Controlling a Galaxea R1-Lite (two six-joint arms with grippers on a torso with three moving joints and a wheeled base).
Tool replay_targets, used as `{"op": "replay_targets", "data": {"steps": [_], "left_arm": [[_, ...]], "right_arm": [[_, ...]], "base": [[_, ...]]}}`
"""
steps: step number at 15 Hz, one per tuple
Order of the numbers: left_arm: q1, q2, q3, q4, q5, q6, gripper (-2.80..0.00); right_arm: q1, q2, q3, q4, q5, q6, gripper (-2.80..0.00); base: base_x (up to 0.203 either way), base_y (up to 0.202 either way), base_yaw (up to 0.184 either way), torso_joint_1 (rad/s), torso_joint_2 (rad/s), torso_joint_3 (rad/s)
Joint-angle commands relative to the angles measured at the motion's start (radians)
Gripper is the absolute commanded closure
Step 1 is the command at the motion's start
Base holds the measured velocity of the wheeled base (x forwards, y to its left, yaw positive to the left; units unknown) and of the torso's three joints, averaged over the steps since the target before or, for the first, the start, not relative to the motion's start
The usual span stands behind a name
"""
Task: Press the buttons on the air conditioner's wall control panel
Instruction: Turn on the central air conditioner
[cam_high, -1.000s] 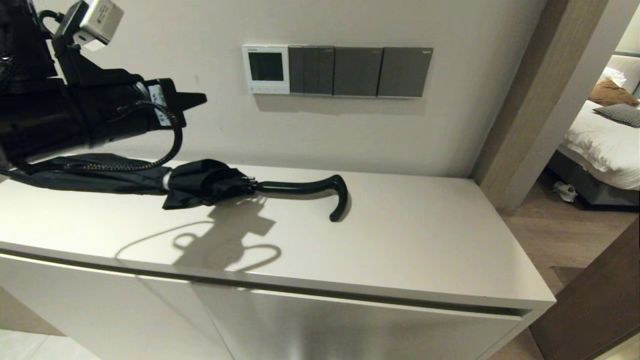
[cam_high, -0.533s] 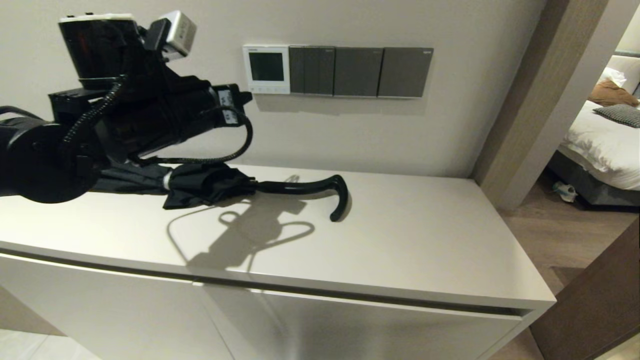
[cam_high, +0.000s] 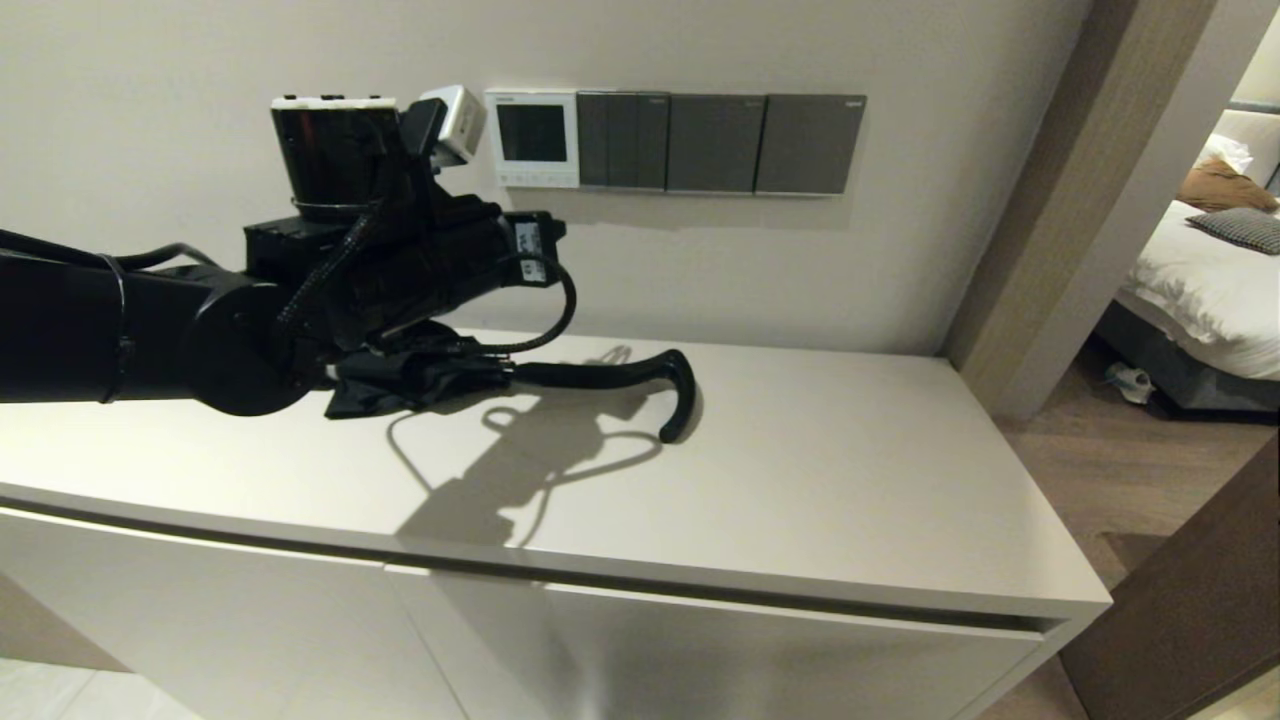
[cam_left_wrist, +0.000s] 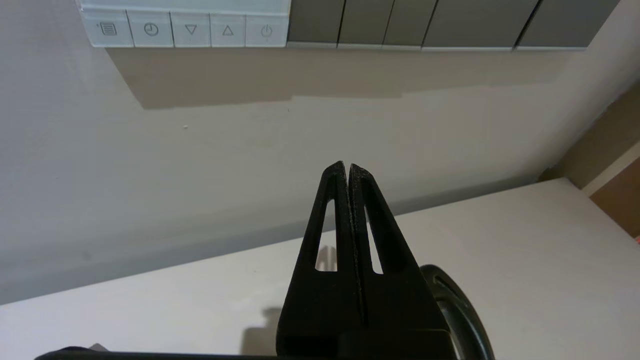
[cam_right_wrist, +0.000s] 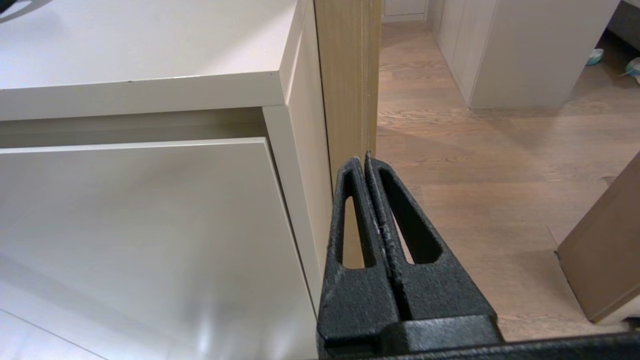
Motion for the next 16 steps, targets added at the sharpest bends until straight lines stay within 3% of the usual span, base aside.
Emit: {"op": "replay_targets", "data": {"steps": [1, 6, 9, 16], "left_arm": [[0.000, 0.004, 0.000, -0.003, -0.001, -0.001, 0.00], [-0.005, 0.016, -0.016, -0.004, 0.012, -0.003, 0.00], [-0.025, 0.140, -0.172, -0.005, 0.063, -0.008, 0.00], [-0.031, 0.186, -0.249, -0.005, 0.090, -0.010, 0.00]], "right_arm": [[0.000, 0.002, 0.002, -0.001, 0.000, 0.000, 0.00], [0.000, 0.002, 0.002, -0.001, 0.000, 0.000, 0.00], [0.000, 0.002, 0.002, -0.001, 0.000, 0.000, 0.00], [0.000, 0.002, 0.002, -0.001, 0.000, 0.000, 0.00]], "base": [[0.000, 0.000, 0.000, 0.000, 0.00, 0.000], [0.000, 0.000, 0.000, 0.000, 0.00, 0.000], [0.000, 0.000, 0.000, 0.000, 0.00, 0.000], [0.000, 0.000, 0.000, 0.000, 0.00, 0.000]]}}
